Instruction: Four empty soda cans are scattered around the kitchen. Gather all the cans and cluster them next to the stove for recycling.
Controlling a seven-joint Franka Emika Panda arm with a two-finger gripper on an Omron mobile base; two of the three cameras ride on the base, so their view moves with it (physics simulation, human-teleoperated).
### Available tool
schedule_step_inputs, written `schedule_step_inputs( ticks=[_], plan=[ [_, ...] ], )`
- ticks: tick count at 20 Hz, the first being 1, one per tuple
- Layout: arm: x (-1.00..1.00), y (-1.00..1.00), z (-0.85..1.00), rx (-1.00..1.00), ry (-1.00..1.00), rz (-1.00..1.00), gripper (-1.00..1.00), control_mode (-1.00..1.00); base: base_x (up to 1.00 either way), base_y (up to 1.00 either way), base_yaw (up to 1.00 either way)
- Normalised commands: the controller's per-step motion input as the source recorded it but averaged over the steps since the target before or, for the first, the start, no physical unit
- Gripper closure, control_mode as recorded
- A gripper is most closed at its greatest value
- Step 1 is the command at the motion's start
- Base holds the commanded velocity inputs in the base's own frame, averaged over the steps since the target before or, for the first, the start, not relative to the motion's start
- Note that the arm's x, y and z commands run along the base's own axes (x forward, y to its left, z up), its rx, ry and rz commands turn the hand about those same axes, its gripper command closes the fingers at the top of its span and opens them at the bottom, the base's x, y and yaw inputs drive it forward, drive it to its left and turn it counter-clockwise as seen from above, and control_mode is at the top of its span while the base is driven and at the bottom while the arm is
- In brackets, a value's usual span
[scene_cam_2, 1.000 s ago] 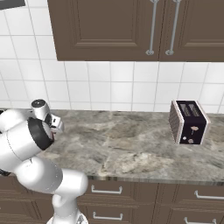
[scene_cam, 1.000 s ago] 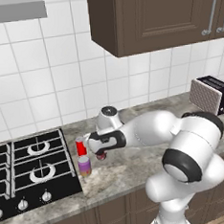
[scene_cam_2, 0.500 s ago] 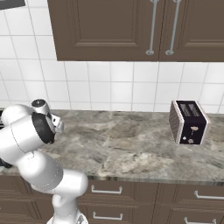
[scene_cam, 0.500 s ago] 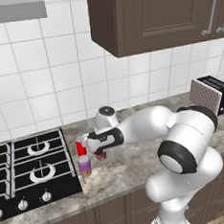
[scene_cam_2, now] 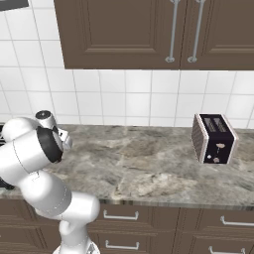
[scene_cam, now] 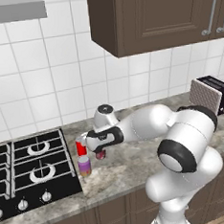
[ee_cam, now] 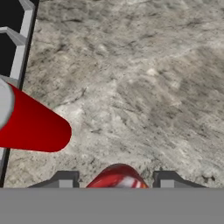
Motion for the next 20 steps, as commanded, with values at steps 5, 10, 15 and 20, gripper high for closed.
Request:
schedule_step_inputs(
  ticks=[5, 10, 15, 20],
  plan=[
    [0.00, -0.02, 0.00, 0.00, 0.01, 0.00, -1.00, -1.00, 0.00, 0.00, 0.00],
    [-0.10, 0.00, 0.08, 0.00, 0.00, -0.03, -1.00, -1.00, 0.00, 0.00, 0.00],
    [0.00, 0.00, 0.47, 0.00, -0.04, -0.05, -1.00, -1.00, 0.00, 0.00, 0.00],
    [-0.19, -0.11, 0.50, 0.00, -0.02, -0.01, -1.00, -1.00, 0.00, 0.00, 0.00]
  ],
)
